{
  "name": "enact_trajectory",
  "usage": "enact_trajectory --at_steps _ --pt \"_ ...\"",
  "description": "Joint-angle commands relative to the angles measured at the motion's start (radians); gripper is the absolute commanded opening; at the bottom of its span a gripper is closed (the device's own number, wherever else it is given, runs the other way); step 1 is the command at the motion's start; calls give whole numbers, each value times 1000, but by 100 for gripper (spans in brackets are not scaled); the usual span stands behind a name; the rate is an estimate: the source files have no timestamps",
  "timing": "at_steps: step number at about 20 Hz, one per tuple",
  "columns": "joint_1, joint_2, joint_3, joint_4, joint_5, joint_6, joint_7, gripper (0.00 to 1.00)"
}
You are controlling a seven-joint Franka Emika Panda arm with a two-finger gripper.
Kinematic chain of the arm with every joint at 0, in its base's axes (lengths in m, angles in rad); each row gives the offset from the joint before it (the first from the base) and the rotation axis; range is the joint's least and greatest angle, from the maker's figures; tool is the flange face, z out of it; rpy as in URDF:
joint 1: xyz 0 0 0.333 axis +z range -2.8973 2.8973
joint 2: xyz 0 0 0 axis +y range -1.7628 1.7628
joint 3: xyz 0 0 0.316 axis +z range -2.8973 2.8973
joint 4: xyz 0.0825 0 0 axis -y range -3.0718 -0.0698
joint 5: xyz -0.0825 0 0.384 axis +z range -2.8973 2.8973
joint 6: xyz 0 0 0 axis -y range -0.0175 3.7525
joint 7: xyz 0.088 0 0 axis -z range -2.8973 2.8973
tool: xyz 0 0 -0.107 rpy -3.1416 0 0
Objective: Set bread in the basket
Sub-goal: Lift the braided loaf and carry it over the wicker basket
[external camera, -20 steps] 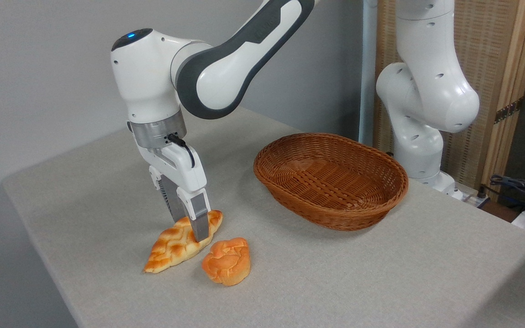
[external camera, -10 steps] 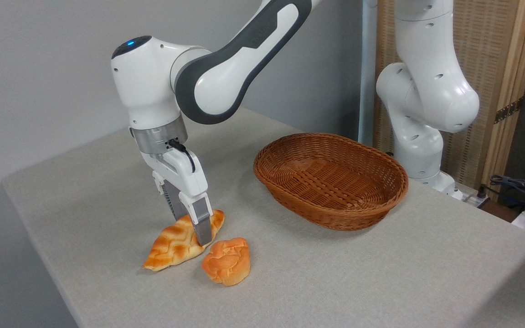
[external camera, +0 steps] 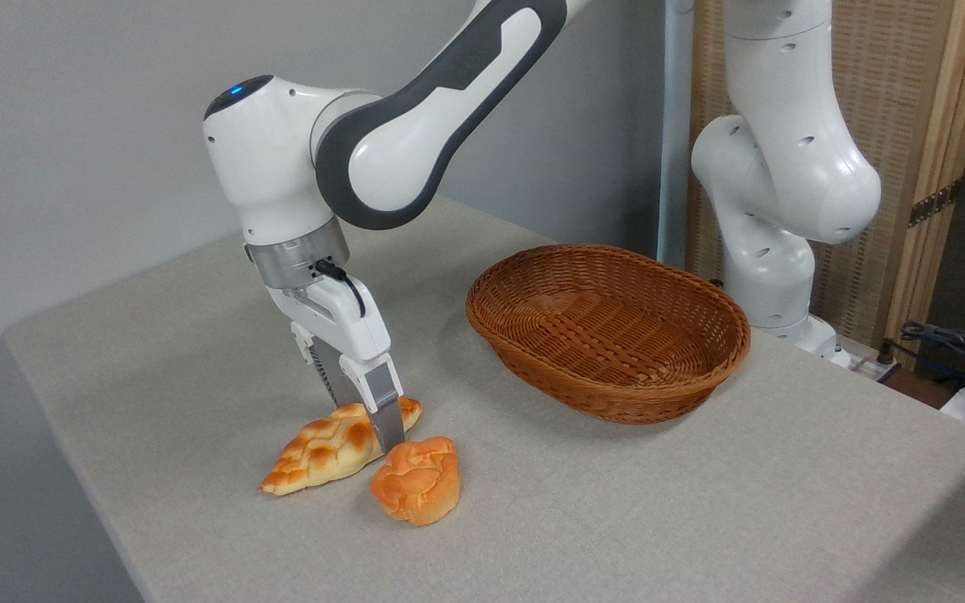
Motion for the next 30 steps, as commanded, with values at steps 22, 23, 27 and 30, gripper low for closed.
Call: enact_trajectory --at_steps 22,23,27,30 --pt "6 -71 7 112 -131 -145 -20 26" --pt "5 -96 3 112 -133 -199 -17 26" --pt "5 -232 3 89 -133 -466 27 37" --pt "6 -417 10 -32 -140 -517 61 38"
